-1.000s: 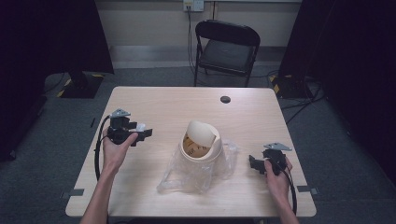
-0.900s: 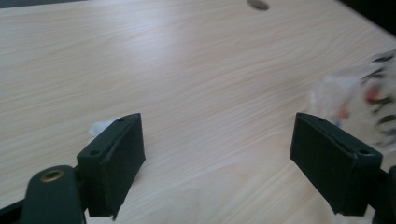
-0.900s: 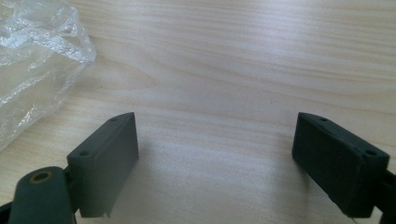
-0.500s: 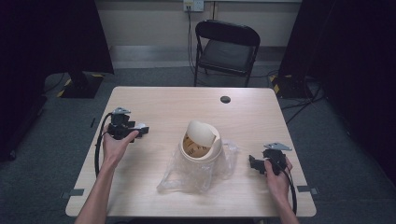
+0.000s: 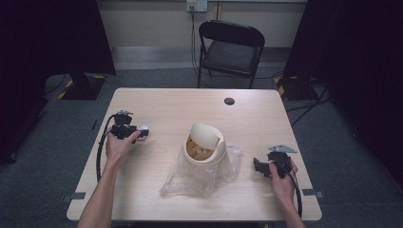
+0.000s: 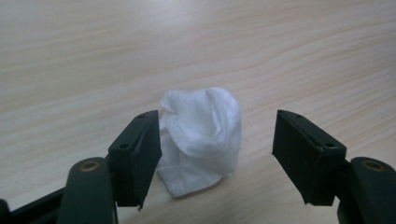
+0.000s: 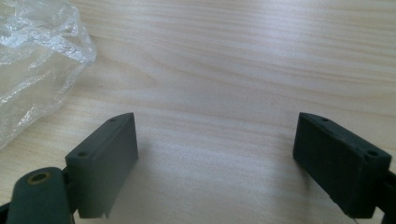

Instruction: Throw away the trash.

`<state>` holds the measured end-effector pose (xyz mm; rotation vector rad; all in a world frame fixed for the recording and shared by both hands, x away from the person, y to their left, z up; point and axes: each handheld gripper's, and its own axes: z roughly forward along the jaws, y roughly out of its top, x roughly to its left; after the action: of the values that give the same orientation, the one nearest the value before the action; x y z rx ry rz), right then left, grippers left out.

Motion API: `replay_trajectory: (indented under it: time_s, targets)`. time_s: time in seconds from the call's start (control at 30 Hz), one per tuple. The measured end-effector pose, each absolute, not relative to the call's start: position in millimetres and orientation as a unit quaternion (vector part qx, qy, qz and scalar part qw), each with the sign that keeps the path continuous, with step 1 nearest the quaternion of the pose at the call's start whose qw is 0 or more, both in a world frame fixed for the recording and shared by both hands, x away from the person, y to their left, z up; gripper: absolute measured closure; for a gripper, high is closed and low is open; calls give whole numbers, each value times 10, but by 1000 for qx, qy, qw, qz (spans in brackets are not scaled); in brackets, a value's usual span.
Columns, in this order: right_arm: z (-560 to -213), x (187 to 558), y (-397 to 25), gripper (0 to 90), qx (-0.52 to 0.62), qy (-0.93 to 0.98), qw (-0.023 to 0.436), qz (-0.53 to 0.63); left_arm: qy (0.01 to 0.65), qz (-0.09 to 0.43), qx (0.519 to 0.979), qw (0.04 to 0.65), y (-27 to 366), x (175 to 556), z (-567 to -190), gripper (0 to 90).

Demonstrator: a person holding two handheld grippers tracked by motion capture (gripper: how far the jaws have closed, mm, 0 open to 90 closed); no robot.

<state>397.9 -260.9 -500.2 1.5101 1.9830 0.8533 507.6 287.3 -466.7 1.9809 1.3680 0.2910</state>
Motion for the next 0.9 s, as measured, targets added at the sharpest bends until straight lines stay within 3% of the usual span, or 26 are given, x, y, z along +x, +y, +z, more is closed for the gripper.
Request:
replay_trajectory:
  time_s: [0.17, 0.23, 0.43, 0.8, 0.9]
  targets:
    - [-5002, 3979, -2609, 131, 555, 729, 251, 314, 535, 118, 769, 330, 2862, 5114, -4731, 331]
    - [-5002, 3979, -2609, 131, 555, 729, 251, 314, 543, 106, 764, 331, 2866, 5134, -4763, 283]
    - [-5002, 3979, -2609, 131, 555, 729, 251, 314, 545, 111, 770, 312, 2849, 5154, -4807, 299]
    - [-5003, 3977, -2605, 132, 555, 728, 251, 314, 532, 118, 780, 310, 2826, 5123, -4795, 657]
    - [-5002, 3977, -2605, 132, 555, 728, 251, 314, 532, 117, 778, 313, 2821, 5102, -4799, 694]
